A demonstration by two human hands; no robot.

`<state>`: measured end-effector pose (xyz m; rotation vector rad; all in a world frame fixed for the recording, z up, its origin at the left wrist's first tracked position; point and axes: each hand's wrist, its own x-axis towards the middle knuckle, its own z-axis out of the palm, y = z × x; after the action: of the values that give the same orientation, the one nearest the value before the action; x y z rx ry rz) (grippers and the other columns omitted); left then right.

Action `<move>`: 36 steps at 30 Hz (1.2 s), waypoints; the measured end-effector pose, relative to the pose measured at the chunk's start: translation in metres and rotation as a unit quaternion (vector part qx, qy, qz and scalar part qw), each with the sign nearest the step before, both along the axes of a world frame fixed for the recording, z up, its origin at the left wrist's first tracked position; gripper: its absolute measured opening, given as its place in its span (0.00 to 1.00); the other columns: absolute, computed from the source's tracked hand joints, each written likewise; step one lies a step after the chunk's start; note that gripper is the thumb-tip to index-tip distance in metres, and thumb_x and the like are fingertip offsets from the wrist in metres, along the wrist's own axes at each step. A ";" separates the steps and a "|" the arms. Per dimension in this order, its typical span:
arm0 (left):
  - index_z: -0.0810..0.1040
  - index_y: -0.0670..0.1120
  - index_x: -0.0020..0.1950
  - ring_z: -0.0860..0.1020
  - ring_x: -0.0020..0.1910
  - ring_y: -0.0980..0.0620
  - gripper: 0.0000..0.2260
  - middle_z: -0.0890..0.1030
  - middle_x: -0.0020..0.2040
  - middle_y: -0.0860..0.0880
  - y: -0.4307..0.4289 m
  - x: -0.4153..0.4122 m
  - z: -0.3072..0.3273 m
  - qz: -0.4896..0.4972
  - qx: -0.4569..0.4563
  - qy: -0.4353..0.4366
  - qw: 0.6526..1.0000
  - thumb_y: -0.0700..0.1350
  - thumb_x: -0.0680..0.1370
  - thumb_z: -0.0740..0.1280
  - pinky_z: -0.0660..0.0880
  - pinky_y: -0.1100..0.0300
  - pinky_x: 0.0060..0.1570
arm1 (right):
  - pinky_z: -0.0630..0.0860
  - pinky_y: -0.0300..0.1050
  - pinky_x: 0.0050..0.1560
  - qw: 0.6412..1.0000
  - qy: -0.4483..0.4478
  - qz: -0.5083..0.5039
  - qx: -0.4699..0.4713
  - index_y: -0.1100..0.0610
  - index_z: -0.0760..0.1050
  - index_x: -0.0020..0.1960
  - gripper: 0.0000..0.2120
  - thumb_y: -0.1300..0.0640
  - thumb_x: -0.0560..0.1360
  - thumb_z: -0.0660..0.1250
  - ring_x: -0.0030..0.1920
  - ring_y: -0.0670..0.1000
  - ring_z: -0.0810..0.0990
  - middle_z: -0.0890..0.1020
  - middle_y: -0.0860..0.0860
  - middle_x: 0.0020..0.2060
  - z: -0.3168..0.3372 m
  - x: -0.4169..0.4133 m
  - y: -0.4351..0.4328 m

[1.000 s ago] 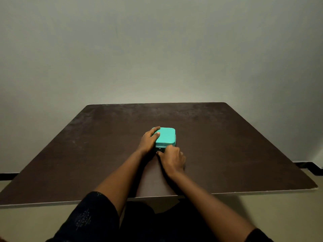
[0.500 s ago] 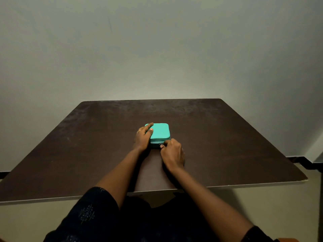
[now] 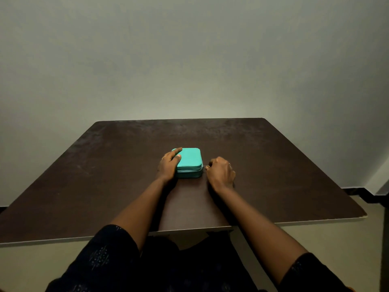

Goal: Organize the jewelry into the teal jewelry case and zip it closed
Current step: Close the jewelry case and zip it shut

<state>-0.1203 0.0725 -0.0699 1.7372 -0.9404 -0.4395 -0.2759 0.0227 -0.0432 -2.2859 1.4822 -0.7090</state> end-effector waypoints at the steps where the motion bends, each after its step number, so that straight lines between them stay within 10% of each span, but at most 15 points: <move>1: 0.75 0.51 0.66 0.68 0.69 0.48 0.15 0.71 0.70 0.46 0.000 0.000 0.000 0.000 0.002 -0.004 1.000 0.44 0.80 0.60 0.62 0.51 0.71 | 0.75 0.52 0.54 1.000 0.002 0.002 0.000 0.59 0.80 0.52 0.10 0.55 0.76 0.65 0.57 0.60 0.77 0.79 0.57 0.54 0.000 0.001 -0.004; 27: 0.65 0.50 0.71 0.71 0.64 0.46 0.19 0.73 0.67 0.46 0.004 -0.001 0.004 0.037 0.048 -0.026 0.998 0.48 0.80 0.60 0.67 0.53 0.61 | 0.78 0.48 0.50 0.985 0.044 0.167 0.024 0.57 0.83 0.52 0.10 0.59 0.74 0.66 0.51 0.55 0.81 0.84 0.55 0.50 0.005 0.061 -0.091; 36: 0.66 0.51 0.70 0.72 0.62 0.45 0.19 0.73 0.66 0.44 0.004 -0.008 0.007 0.043 0.038 0.013 0.998 0.50 0.79 0.59 0.70 0.46 0.63 | 0.79 0.50 0.52 0.974 -0.168 0.062 0.142 0.62 0.80 0.55 0.12 0.61 0.76 0.62 0.44 0.55 0.81 0.84 0.59 0.45 0.002 0.053 -0.071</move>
<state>-0.1281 0.0769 -0.0627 1.8290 -0.8373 -0.4457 -0.2233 -0.0482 -0.0417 -1.9126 1.1892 -0.7487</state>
